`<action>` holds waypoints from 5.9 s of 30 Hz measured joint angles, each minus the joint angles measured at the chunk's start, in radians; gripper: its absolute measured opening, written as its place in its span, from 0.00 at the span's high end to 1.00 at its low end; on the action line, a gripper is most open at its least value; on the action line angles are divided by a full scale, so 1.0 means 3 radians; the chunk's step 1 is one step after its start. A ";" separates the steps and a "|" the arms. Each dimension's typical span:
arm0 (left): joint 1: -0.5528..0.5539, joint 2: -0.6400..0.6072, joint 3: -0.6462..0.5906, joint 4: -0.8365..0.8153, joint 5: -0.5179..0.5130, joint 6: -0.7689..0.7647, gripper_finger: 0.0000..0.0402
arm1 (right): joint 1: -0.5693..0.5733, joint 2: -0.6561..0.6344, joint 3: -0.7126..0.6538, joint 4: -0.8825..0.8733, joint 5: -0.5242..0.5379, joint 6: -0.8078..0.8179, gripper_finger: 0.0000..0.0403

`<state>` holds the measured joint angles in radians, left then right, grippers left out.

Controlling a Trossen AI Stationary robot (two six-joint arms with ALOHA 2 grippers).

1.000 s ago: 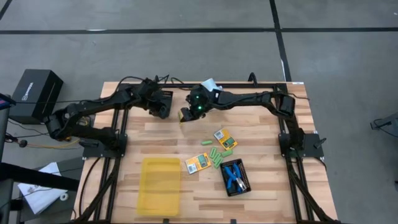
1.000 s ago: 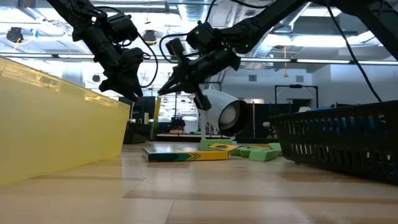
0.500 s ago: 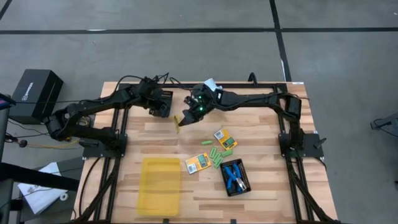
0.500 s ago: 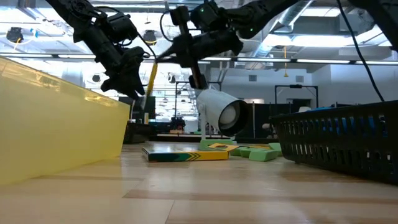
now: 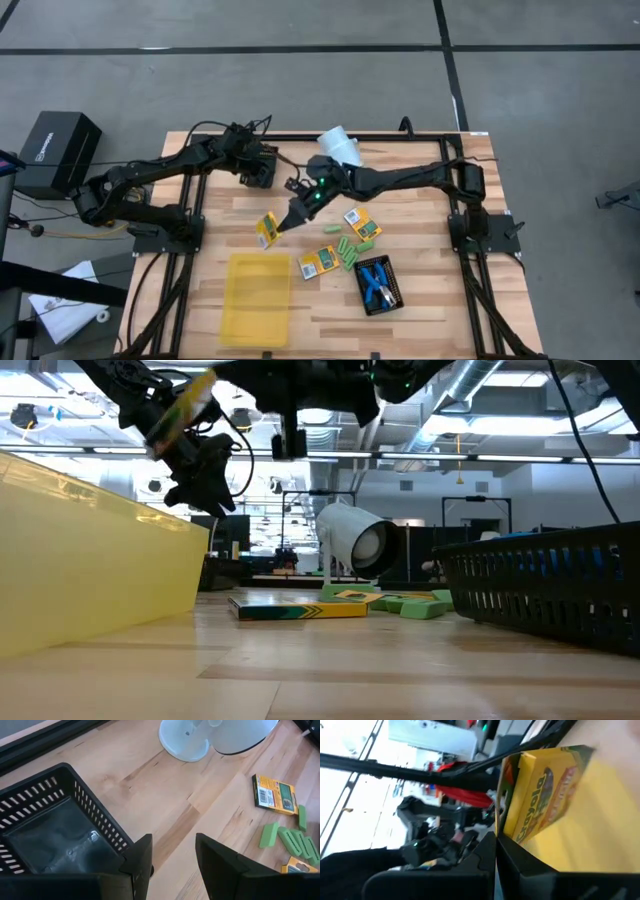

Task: Pick & Place School Supplies
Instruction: Put the yellow crayon box into the yellow bin

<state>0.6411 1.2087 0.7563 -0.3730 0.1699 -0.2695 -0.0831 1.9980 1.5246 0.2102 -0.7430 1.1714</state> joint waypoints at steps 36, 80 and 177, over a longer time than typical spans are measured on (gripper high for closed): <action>-0.0025 0.0000 -0.0001 0.0454 0.0069 -0.0154 0.64 | 0.0492 0.1389 0.1394 0.0272 -0.0665 0.0349 1.00; -0.0061 0.0000 -0.0001 0.0541 0.0289 0.0029 0.64 | -0.0311 -0.0368 0.1453 -0.4374 0.0309 -0.2845 0.69; -0.0506 0.0000 -0.0001 0.0571 0.0460 -0.0440 0.64 | -0.0908 -0.1765 -0.4003 0.0244 0.0822 -0.0276 0.73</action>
<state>0.4892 1.2087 0.7559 -0.2016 0.3081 -0.4015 -0.3556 1.4685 0.3237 0.2834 -0.4963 1.0886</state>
